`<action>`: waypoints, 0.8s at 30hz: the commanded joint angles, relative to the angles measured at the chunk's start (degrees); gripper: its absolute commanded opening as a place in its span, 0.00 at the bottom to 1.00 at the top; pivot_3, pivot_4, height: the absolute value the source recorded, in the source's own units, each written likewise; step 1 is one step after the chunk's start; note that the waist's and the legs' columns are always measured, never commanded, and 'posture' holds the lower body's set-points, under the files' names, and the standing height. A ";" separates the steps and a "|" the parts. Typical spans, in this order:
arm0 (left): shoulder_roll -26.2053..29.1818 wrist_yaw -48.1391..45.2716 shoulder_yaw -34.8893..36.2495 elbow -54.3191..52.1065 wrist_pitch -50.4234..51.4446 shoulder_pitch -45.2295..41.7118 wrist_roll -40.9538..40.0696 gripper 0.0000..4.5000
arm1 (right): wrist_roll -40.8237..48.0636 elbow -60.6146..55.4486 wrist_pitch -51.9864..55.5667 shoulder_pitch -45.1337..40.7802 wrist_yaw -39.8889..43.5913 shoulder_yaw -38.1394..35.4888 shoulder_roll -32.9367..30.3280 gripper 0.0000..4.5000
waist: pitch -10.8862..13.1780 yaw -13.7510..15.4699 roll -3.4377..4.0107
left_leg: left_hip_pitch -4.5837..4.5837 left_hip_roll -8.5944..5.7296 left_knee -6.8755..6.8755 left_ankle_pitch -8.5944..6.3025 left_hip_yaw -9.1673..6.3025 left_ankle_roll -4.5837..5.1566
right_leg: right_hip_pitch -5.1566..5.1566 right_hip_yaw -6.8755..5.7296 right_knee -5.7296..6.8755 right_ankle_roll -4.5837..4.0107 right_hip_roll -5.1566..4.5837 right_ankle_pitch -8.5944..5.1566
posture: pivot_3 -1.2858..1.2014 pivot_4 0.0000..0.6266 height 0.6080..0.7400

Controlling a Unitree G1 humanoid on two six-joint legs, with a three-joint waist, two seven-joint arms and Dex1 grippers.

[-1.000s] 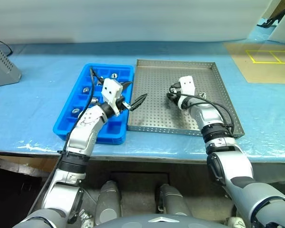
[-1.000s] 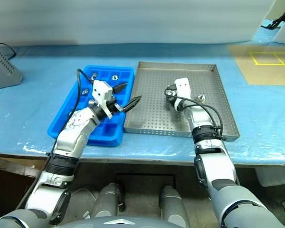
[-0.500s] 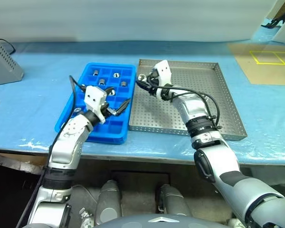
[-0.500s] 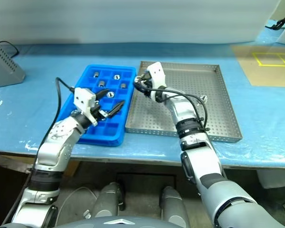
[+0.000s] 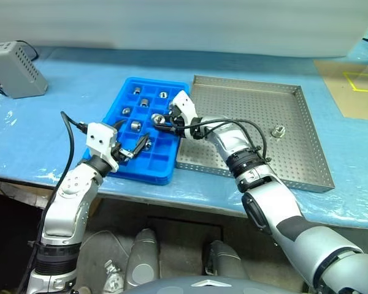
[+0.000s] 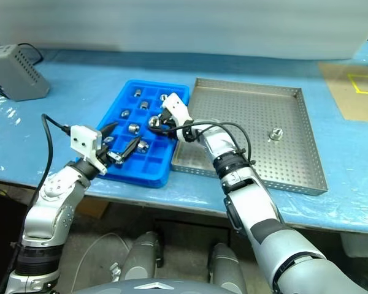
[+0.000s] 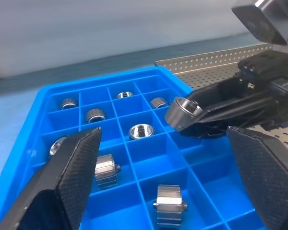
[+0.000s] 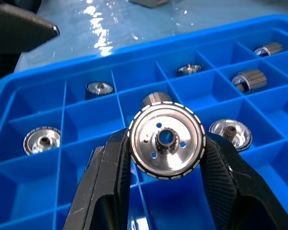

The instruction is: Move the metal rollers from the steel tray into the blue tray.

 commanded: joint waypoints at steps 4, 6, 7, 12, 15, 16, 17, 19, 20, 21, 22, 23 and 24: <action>0.19 -0.15 0.09 -1.31 -0.37 -1.27 -0.49 0.99 | -2.60 0.34 -1.54 -3.46 2.13 1.03 -2.55 0.37 | 0.00 0.40 0.00 | -0.07 0.00 0.01 0.04 0.01 -0.06 | -0.17 0.02 0.09 0.00 0.02 0.00 | 0.61 0.24 1.00; 0.06 -0.37 -0.17 -0.40 -0.68 -1.74 -0.34 0.99 | -3.26 0.70 -1.54 -3.77 3.24 1.52 -3.25 0.37 | 0.00 0.41 0.00 | -0.12 0.00 0.00 0.07 0.01 -0.11 | -0.25 0.02 0.13 0.00 0.06 0.00 | 0.61 0.24 1.00; 0.02 -0.51 -0.31 0.05 -0.88 -1.85 -0.23 0.99 | -3.68 0.98 -1.68 -3.79 3.74 1.81 -3.52 0.37 | 0.00 0.41 0.00 | -0.16 0.00 0.00 0.08 0.01 -0.13 | -0.29 0.03 0.14 0.00 0.08 0.00 | 0.61 0.24 1.00; -0.19 -0.73 -0.69 0.63 -1.24 -2.02 0.00 0.99 | -4.86 1.89 -1.76 -3.48 4.39 2.37 -3.81 0.37 | 0.00 0.39 0.00 | -0.28 0.00 0.04 0.08 0.02 -0.13 | -0.40 0.03 0.19 -0.01 0.08 0.00 | 0.60 0.24 1.00; -0.25 -0.74 -0.84 0.64 -1.22 -2.15 0.07 0.99 | -5.20 2.07 -1.68 -3.27 4.04 2.21 -3.72 0.37 | 0.00 0.39 -0.01 | -0.29 0.00 0.07 0.08 0.03 -0.12 | -0.40 0.02 0.23 -0.01 0.07 0.00 | 0.60 0.24 1.00; -0.26 -0.76 -0.86 0.63 -1.19 -2.22 0.03 0.99 | -5.41 2.62 -1.61 -3.47 3.13 1.91 -3.72 0.44 | 0.00 0.40 -0.01 | -0.29 0.00 0.08 0.08 0.03 -0.12 | -0.40 0.02 0.24 -0.01 0.07 0.00 | 0.60 0.24 1.00; -0.24 -0.78 -0.88 0.62 -1.18 -2.26 0.03 0.99 | -5.57 3.09 -1.58 -3.65 2.58 1.70 -3.75 0.53 | 0.00 0.41 0.00 | -0.29 0.00 0.08 0.08 0.02 -0.12 | -0.40 0.02 0.25 -0.01 0.06 0.00 | 0.60 0.24 1.00; -0.19 -0.90 -0.89 0.76 -1.22 -2.37 -0.04 0.99 | -5.74 3.72 -1.84 -3.83 1.87 1.45 -3.88 0.66 | 0.00 0.42 -0.01 | -0.27 0.01 0.10 0.09 0.03 -0.12 | -0.40 0.03 0.32 -0.01 0.05 0.00 | 0.60 0.24 1.00; -0.18 -1.09 -0.94 1.10 -1.28 -2.53 -0.12 0.99 | -5.81 3.93 -2.07 -3.87 1.46 1.37 -3.95 0.73 | 0.00 0.42 -0.01 | -0.27 0.01 0.11 0.09 0.03 -0.13 | -0.40 0.02 0.33 -0.01 0.05 0.00 | 0.60 0.24 1.00; -0.36 -1.31 -1.21 1.64 -1.48 -2.84 -0.15 0.99 | -5.67 3.92 -2.56 -3.86 0.74 0.96 -4.08 0.79 | 0.00 0.43 -0.01 | -0.27 0.01 0.11 0.10 0.03 -0.14 | -0.40 0.02 0.34 -0.01 0.05 0.00 | 0.60 0.24 1.00; -0.66 -1.54 -1.54 2.16 -1.68 -3.28 -0.24 0.99 | -5.17 3.75 -3.05 -3.89 0.01 0.20 -4.17 0.88 | 0.00 0.40 0.00 | -0.25 0.01 0.11 0.10 0.04 -0.14 | -0.40 0.02 0.37 -0.01 0.04 0.00 | 0.59 0.24 1.00; -1.06 -1.86 -2.04 2.76 -1.87 -3.93 -0.34 0.99 | -4.00 3.43 -2.86 -4.00 -0.79 -1.24 -4.23 0.95 | 0.00 0.38 -0.01 | -0.25 0.01 0.11 0.10 0.04 -0.15 | -0.41 0.03 0.39 -0.02 0.04 0.00 | 0.58 0.24 1.00; -1.50 -2.25 -2.66 3.58 -2.14 -4.82 -0.41 0.99 | -3.17 3.19 -2.96 -4.06 -2.33 -2.73 -4.56 0.95 | 0.00 0.44 -0.01 | -0.25 0.01 0.11 0.11 0.05 -0.16 | -0.41 0.03 0.40 -0.02 0.04 0.00 | 0.58 0.24 1.00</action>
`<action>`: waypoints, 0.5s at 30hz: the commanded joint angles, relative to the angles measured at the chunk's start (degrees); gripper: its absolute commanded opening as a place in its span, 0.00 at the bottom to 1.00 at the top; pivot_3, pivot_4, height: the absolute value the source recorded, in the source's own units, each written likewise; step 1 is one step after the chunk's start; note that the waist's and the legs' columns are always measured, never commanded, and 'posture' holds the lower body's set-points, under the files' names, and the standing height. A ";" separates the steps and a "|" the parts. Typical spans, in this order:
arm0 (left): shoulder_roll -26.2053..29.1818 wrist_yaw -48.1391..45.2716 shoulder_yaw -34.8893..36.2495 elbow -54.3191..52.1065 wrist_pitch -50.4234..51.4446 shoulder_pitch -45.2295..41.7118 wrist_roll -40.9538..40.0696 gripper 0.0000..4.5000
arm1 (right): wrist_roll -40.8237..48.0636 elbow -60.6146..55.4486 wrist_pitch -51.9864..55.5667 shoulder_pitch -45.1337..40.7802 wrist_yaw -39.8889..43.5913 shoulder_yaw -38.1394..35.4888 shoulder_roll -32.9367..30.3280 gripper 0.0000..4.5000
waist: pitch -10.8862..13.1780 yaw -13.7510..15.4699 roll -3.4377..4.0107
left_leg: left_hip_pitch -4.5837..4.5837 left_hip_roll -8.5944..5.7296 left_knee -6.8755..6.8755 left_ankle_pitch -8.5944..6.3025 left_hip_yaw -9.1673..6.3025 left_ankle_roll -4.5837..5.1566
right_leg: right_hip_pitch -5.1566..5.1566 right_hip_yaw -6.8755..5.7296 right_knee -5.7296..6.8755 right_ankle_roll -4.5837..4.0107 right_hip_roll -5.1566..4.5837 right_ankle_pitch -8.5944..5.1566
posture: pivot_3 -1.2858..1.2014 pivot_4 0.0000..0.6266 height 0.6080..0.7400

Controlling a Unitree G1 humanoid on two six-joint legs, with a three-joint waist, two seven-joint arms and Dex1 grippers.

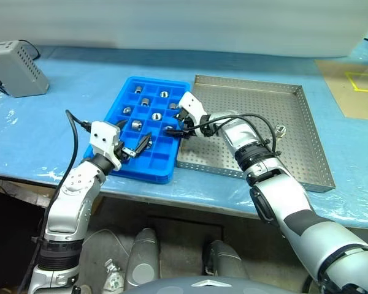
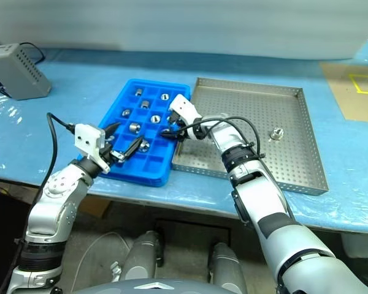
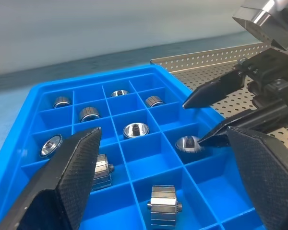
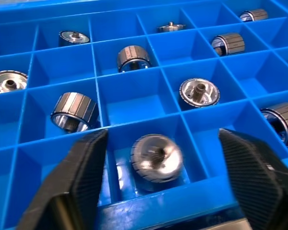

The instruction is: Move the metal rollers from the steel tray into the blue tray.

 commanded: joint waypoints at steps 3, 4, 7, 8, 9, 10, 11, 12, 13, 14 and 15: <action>-1.70 -2.64 -2.84 3.18 -2.40 -5.08 -0.52 0.99 | 4.00 -1.80 -0.91 -0.90 -8.06 -8.40 -2.19 0.95 | 0.00 0.18 0.00 | -0.04 -0.01 0.08 0.02 0.06 0.00 | 0.00 -0.01 0.03 0.00 -0.03 0.00 | 0.55 0.24 1.00; -1.96 -3.41 -3.41 4.45 -2.72 -6.26 -0.51 0.99 | 4.53 -2.79 -0.27 -0.15 -9.07 -9.64 -3.05 0.95 | 0.00 0.13 0.00 | -0.06 -0.01 0.15 0.02 0.07 0.00 | 0.00 0.00 0.04 0.00 -0.03 0.00 | 0.54 0.24 1.00; -2.79 -5.70 -5.02 8.62 -3.96 -9.87 -0.41 0.99 | 5.38 -7.56 2.09 3.58 -11.64 -12.33 -6.27 0.95 | 0.00 -0.26 -0.01 | -0.15 -0.02 0.30 0.03 0.09 0.01 | 0.00 -0.01 0.06 0.02 -0.02 0.02 | 0.50 0.24 1.00; -3.07 -6.33 -5.40 9.96 -4.39 -10.94 -0.38 0.99 | 5.42 -9.29 3.08 4.94 -12.41 -12.94 -7.33 0.95 | -0.01 -0.46 -0.01 | -0.17 -0.04 0.37 0.04 0.10 -0.01 | 0.00 -0.01 0.07 0.03 0.00 0.02 | 0.50 0.24 1.00; -3.44 -7.08 -5.84 11.54 -4.91 -12.15 -0.32 0.99 | 5.27 -11.43 4.08 6.65 -13.15 -13.45 -8.57 0.95 | -0.01 -0.73 -0.02 | -0.20 -0.06 0.43 0.05 0.10 -0.03 | 0.01 -0.02 0.08 0.04 0.01 0.03 | 0.49 0.24 1.00; -3.79 -7.81 -6.25 12.95 -5.45 -13.21 -0.28 0.99 | 5.28 -13.55 5.23 8.23 -14.19 -14.11 -9.57 0.95 | -0.01 -1.14 -0.02 | -0.24 -0.09 0.51 0.05 0.09 -0.02 | 0.01 -0.03 0.08 0.07 0.04 0.05 | 0.47 0.24 1.00; -4.22 -8.62 -6.73 14.40 -5.96 -14.31 -0.28 0.99 | 5.20 -15.36 6.16 9.75 -15.67 -14.98 -10.60 0.95 | -0.01 -1.64 -0.02 | -0.27 -0.08 0.61 0.04 0.09 0.00 | 0.00 -0.03 0.10 0.17 0.06 0.11 | 0.47 0.24 1.00; -4.68 -9.42 -7.15 15.73 -6.46 -15.36 -0.27 0.99 | 5.03 -17.07 7.03 11.19 -17.17 -15.72 -11.56 0.95 | -0.01 -2.09 -0.02 | -0.29 -0.07 0.72 0.02 0.09 0.02 | 0.00 -0.01 0.12 0.24 0.09 0.15 | 0.46 0.24 1.00; -5.13 -10.18 -7.53 16.97 -6.93 -16.34 -0.29 0.99 | 4.83 -18.48 7.73 12.47 -18.59 -16.31 -12.41 0.95 | -0.01 -2.87 -0.02 | -0.32 -0.08 0.75 0.01 0.09 0.03 | 0.00 -0.01 0.13 0.25 0.09 0.15 | 0.45 0.24 1.00; -5.46 -10.82 -7.82 17.93 -7.31 -17.07 -0.32 0.99 | 4.70 -19.66 8.33 13.47 -19.83 -16.78 -13.00 0.95 | -0.01 -3.28 -0.01 | -0.33 -0.09 0.78 0.01 0.09 0.03 | -0.01 0.02 0.12 0.24 0.09 0.15 | 0.44 0.24 1.00; -5.95 -11.53 -8.26 19.20 -7.78 -18.08 -0.27 0.99 | 5.12 -20.73 9.65 14.42 -22.04 -18.25 -13.38 0.95 | -0.01 -4.06 -0.01 | -0.33 -0.09 0.81 0.01 0.10 0.04 | 0.00 0.03 0.13 0.20 0.08 0.13 | 0.43 0.24 1.00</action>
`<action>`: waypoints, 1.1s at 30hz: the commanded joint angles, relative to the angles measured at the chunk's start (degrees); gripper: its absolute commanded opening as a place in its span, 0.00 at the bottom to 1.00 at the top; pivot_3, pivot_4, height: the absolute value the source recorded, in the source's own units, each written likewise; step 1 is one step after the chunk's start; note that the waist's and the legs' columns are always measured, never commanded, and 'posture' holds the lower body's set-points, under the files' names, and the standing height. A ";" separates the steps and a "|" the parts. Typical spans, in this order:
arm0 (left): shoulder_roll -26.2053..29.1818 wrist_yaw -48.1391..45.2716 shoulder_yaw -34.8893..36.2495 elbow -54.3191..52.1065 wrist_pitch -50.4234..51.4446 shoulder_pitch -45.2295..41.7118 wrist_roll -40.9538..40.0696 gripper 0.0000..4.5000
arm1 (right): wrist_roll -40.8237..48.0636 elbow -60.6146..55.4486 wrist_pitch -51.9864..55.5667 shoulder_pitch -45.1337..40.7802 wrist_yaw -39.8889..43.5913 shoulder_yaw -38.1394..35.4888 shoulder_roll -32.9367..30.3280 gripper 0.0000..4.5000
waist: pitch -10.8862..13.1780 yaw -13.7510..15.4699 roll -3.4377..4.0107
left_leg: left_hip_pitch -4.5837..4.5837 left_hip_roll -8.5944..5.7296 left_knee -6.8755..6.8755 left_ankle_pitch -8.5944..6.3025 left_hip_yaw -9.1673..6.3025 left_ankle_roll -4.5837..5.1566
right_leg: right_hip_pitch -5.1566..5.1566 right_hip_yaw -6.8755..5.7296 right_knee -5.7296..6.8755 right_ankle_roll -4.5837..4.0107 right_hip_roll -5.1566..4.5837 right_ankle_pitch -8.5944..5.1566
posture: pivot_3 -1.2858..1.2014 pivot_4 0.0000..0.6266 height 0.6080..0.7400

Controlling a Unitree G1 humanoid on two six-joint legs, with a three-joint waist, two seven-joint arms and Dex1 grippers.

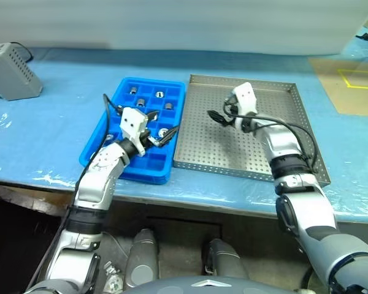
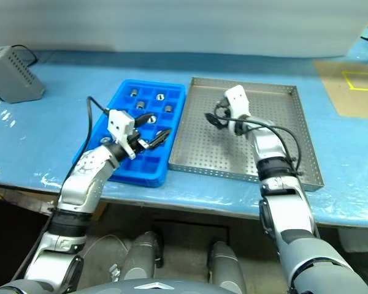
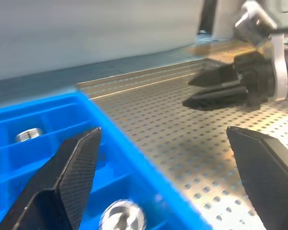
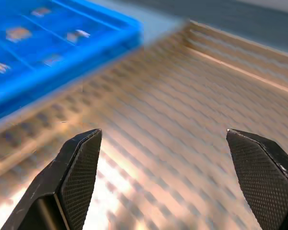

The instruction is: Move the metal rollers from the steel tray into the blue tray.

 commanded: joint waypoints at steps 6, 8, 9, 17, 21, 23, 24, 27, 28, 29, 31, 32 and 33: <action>-2.91 -5.09 -2.25 7.11 -4.65 -6.56 0.17 0.99 | 1.29 -7.98 4.59 3.28 -12.39 -7.21 -1.90 0.95 | 0.00 -3.80 0.00 | 0.16 0.00 0.06 -0.02 0.06 0.04 | 0.08 0.14 0.03 -0.07 0.02 0.01 | 0.41 0.24 1.00; -3.25 -5.57 -2.30 8.04 -5.06 -7.22 0.21 0.99 | 1.18 -7.33 4.87 2.94 -14.08 -7.55 -1.67 0.95 | 0.00 -4.46 0.00 | 0.17 0.00 0.06 -0.07 0.07 0.12 | 0.08 0.14 0.03 -0.09 0.03 0.02 | 0.40 0.24 1.00; -3.38 -5.77 -2.31 8.40 -5.20 -7.46 0.22 0.99 | 1.41 -6.87 5.02 2.75 -14.45 -7.68 -1.46 0.95 | 0.00 -4.68 0.00 | 0.19 0.01 0.06 -0.09 0.09 0.16 | 0.08 0.17 0.03 -0.09 0.04 0.02 | 0.40 0.24 1.00; -3.39 -6.45 -2.03 8.90 -5.69 -7.39 0.41 0.99 | 2.45 6.72 1.47 -2.63 -22.55 -10.16 1.49 0.95 | 0.00 -5.28 0.01 | 0.12 0.00 0.21 -0.22 0.10 0.38 | 0.11 0.16 0.03 -0.11 0.02 0.01 | 0.41 0.24 1.00; -3.36 -6.16 -1.91 8.33 -5.59 -6.84 0.42 0.99 | 1.64 15.37 -2.16 -6.53 -25.27 -9.93 1.29 0.95 | 0.00 -5.24 0.02 | 0.10 0.02 0.27 -0.23 0.10 0.40 | 0.11 0.14 0.04 -0.12 0.02 0.02 | 0.42 0.24 1.00; -3.31 -5.96 -1.86 7.95 -5.55 -6.53 0.44 0.99 | 1.28 18.52 -3.74 -8.27 -25.02 -9.16 1.18 0.95 | 0.00 -5.20 0.02 | 0.08 0.02 0.27 -0.24 0.10 0.42 | 0.11 0.13 0.04 -0.12 0.02 0.02 | 0.42 0.24 1.00; -3.26 -5.88 -1.84 7.81 -5.54 -6.40 0.46 0.99 | 0.82 19.77 -4.55 -8.97 -25.29 -8.68 1.07 0.95 | 0.00 -5.19 0.02 | 0.07 0.02 0.27 -0.25 0.10 0.44 | 0.11 0.13 0.04 -0.12 0.01 0.02 | 0.42 0.24 1.00; -2.95 -5.37 -1.50 7.12 -5.49 -5.89 0.51 0.99 | -0.12 23.73 -5.41 -10.72 -27.25 -8.07 0.80 0.91 | 0.00 -5.11 0.02 | 0.04 0.02 0.30 -0.26 0.10 0.46 | 0.10 0.11 0.03 -0.13 0.00 0.02 | 0.43 0.24 1.00; -2.87 -5.21 -1.44 6.92 -5.44 -5.72 0.48 0.99 | -0.17 24.57 -5.57 -11.01 -27.15 -7.95 0.86 0.86 | 0.00 -5.08 0.02 | 0.03 0.02 0.30 -0.26 0.10 0.46 | 0.10 0.10 0.03 -0.13 0.00 0.02 | 0.43 0.24 1.00; -2.78 -5.06 -1.40 6.71 -5.41 -5.54 0.44 0.99 | -0.21 25.07 -5.88 -11.13 -27.10 -7.84 0.98 0.80 | 0.00 -5.05 0.02 | 0.03 0.02 0.30 -0.26 0.10 0.46 | 0.10 0.10 0.03 -0.13 0.00 0.01 | 0.43 0.24 1.00; -2.67 -4.82 -1.35 6.40 -5.38 -5.23 0.39 0.99 | -0.40 25.77 -6.42 -11.31 -27.09 -7.55 0.99 0.67 | 0.01 -5.00 0.02 | 0.03 0.03 0.31 -0.27 0.10 0.46 | 0.11 0.10 0.03 -0.13 0.00 0.01 | 0.44 0.24 1.00; -2.63 -4.74 -1.35 6.24 -5.36 -5.08 0.38 0.99 | -0.67 26.04 -6.74 -11.37 -27.03 -7.24 0.91 0.59 | 0.01 -4.93 0.03 | 0.03 0.03 0.31 -0.27 0.10 0.46 | 0.10 0.10 0.03 -0.13 0.00 0.01 | 0.44 0.24 1.00; -2.60 -4.69 -1.36 6.14 -5.34 -5.00 0.37 0.99 | -0.82 26.29 -6.97 -11.44 -26.96 -7.00 0.84 0.51 | 0.01 -4.80 0.03 | 0.02 0.02 0.31 -0.26 0.10 0.46 | 0.10 0.10 0.03 -0.13 0.00 0.02 | 0.44 0.24 1.00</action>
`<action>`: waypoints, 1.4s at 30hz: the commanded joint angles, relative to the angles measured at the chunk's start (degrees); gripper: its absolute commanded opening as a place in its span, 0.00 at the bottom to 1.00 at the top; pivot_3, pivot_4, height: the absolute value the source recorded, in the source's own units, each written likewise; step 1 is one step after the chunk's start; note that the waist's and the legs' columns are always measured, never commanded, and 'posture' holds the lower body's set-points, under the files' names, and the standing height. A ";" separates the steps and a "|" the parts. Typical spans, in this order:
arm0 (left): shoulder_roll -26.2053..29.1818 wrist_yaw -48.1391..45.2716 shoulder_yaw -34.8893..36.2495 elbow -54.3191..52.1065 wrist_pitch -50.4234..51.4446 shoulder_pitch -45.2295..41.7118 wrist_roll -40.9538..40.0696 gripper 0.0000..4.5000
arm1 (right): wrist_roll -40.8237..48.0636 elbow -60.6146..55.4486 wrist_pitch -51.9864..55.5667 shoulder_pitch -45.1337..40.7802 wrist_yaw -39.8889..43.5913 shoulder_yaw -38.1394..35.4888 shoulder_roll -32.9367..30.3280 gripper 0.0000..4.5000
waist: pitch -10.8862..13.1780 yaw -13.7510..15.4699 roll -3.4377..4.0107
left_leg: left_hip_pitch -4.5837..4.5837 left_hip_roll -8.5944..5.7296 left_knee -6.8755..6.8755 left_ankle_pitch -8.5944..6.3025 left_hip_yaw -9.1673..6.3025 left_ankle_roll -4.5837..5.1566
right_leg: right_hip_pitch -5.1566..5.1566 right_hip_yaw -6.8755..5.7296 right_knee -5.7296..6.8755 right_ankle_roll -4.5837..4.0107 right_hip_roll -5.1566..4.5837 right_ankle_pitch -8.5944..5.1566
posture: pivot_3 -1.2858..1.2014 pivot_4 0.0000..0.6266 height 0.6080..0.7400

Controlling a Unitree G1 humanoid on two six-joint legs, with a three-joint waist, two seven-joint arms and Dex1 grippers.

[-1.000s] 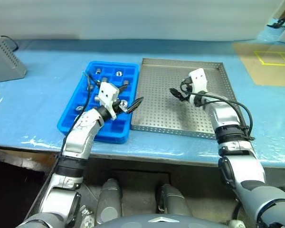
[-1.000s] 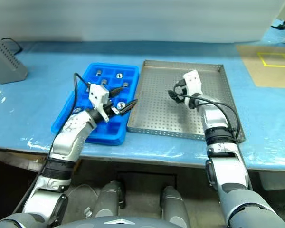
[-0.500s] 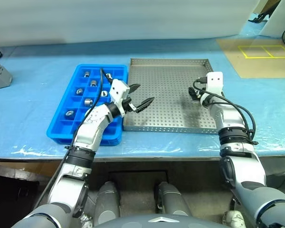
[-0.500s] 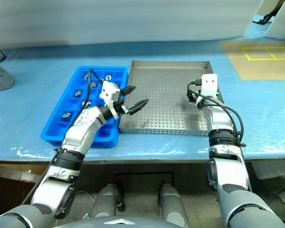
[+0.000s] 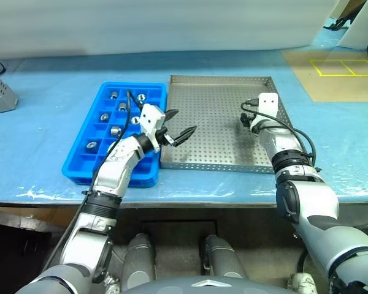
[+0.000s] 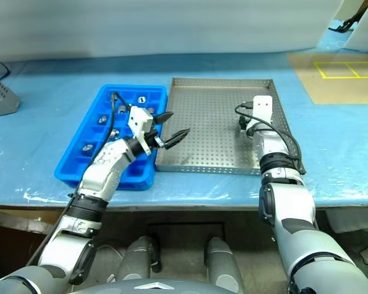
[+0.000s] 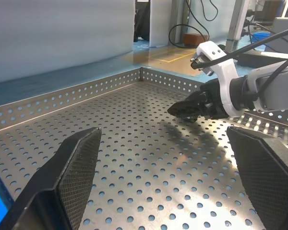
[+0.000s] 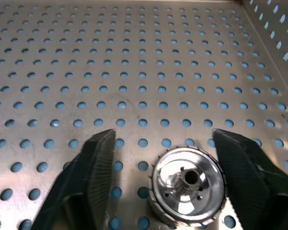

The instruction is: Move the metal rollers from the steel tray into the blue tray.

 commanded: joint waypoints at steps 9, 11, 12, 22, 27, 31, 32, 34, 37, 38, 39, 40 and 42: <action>1.58 1.30 1.61 -5.40 0.07 1.40 -0.38 0.99 | 0.39 -4.98 -7.14 -2.41 5.35 2.18 0.90 0.37 | 0.01 0.42 0.01 | 0.00 0.02 0.00 0.00 0.00 0.00 | -0.02 0.01 0.00 0.00 0.01 0.00 | 0.45 0.24 1.00; 2.50 2.13 2.58 -7.99 1.25 2.79 -1.00 0.99 | 3.19 -8.62 -9.38 -2.73 10.42 1.55 2.86 0.37 | 0.01 0.35 0.02 | -0.02 0.05 -0.03 0.00 0.01 0.00 | -0.08 0.02 0.01 0.00 0.03 0.00 | 0.48 0.24 1.00; 3.06 2.51 2.96 -9.51 2.06 3.83 -1.27 0.99 | 4.27 -10.07 -10.09 -2.95 12.75 1.44 3.66 0.37 | 0.01 0.47 0.02 | -0.03 0.06 -0.04 0.00 0.01 -0.01 | -0.10 0.02 0.02 0.00 0.04 0.00 | 0.49 0.24 1.00; 8.35 7.41 8.56 -29.69 10.10 18.59 -5.20 0.99 | 8.13 -14.19 -10.99 -6.74 41.89 8.50 8.27 0.37 | 0.02 4.13 0.02 | -0.19 0.12 -0.16 0.00 -0.11 0.00 | -0.15 -0.27 -0.03 -0.09 -0.02 -0.06 | 0.59 0.24 1.00; 10.94 9.03 12.31 -37.45 12.71 26.38 -7.19 0.99 | 8.52 -17.68 -9.90 -5.77 58.36 14.60 9.06 0.37 | 0.04 7.01 0.04 | -0.23 0.26 -0.18 0.00 -0.13 -0.01 | -0.15 -0.35 -0.06 -0.09 -0.10 -0.07 | 0.64 0.24 1.00; 12.08 10.11 14.66 -41.59 13.09 31.90 -7.72 0.99 | 7.89 -19.60 -9.18 -4.52 66.88 18.73 9.58 0.37 | 0.05 8.69 0.03 | -0.23 0.29 -0.26 0.01 -0.26 -0.03 | -0.18 -0.37 -0.08 -0.07 -0.10 -0.08 | 0.65 0.24 1.00; 12.34 10.33 14.90 -42.05 13.27 32.47 -7.70 0.99 | 7.53 -19.68 -9.24 -4.22 68.44 19.65 9.45 0.37 | 0.04 9.05 0.03 | -0.24 0.33 -0.27 0.01 -0.26 -0.05 | -0.20 -0.37 -0.08 -0.07 -0.09 -0.08 | 0.66 0.24 1.00; 12.95 10.52 15.26 -42.16 13.62 32.90 -7.76 0.99 | 6.76 -20.14 -9.60 -3.31 72.14 21.80 8.79 0.37 | 0.05 10.12 0.03 | -0.23 0.36 -0.32 0.02 -0.27 -0.07 | -0.19 -0.42 -0.08 -0.07 -0.09 -0.09 | 0.66 0.24 1.00; 13.38 11.16 15.31 -41.77 14.09 32.54 -7.69 0.99 | 6.29 -20.24 -9.33 -2.73 74.55 23.33 8.45 0.37 | 0.05 11.03 0.03 | -0.23 0.38 -0.32 0.03 -0.34 -0.09 | -0.19 -0.42 -0.08 -0.06 -0.11 -0.09 | 0.67 0.24 1.00; 13.48 11.35 15.25 -41.66 14.13 32.45 -7.68 0.99 | 5.95 -20.21 -9.32 -2.58 74.96 23.93 8.41 0.37 | 0.05 11.32 0.03 | -0.23 0.37 -0.32 0.03 -0.40 -0.09 | -0.19 -0.40 -0.08 -0.06 -0.12 -0.09 | 0.67 0.24 1.00; 13.52 11.53 15.15 -41.60 14.17 32.34 -7.71 0.99 | 5.69 -20.51 -9.36 -2.26 75.59 24.62 8.31 0.37 | 0.05 11.56 0.03 | -0.23 0.37 -0.32 0.03 -0.46 -0.09 | -0.20 -0.37 -0.08 -0.05 -0.12 -0.09 | 0.68 0.24 1.00; 13.51 11.69 15.02 -41.47 14.23 32.12 -7.68 0.99 | 5.47 -20.78 -9.31 -1.95 76.11 25.16 8.22 0.37 | 0.05 11.74 0.03 | -0.23 0.37 -0.31 0.03 -0.49 -0.09 | -0.20 -0.36 -0.07 -0.05 -0.12 -0.09 | 0.68 0.24 1.00; 13.45 11.85 14.92 -41.39 14.31 31.97 -7.71 0.99 | 4.77 -20.90 -9.49 -1.40 77.23 26.28 7.78 0.37 | 0.05 11.84 0.03 | -0.23 0.39 -0.33 0.04 -0.50 -0.10 | -0.22 -0.36 -0.07 -0.05 -0.11 -0.09 | 0.68 0.24 1.00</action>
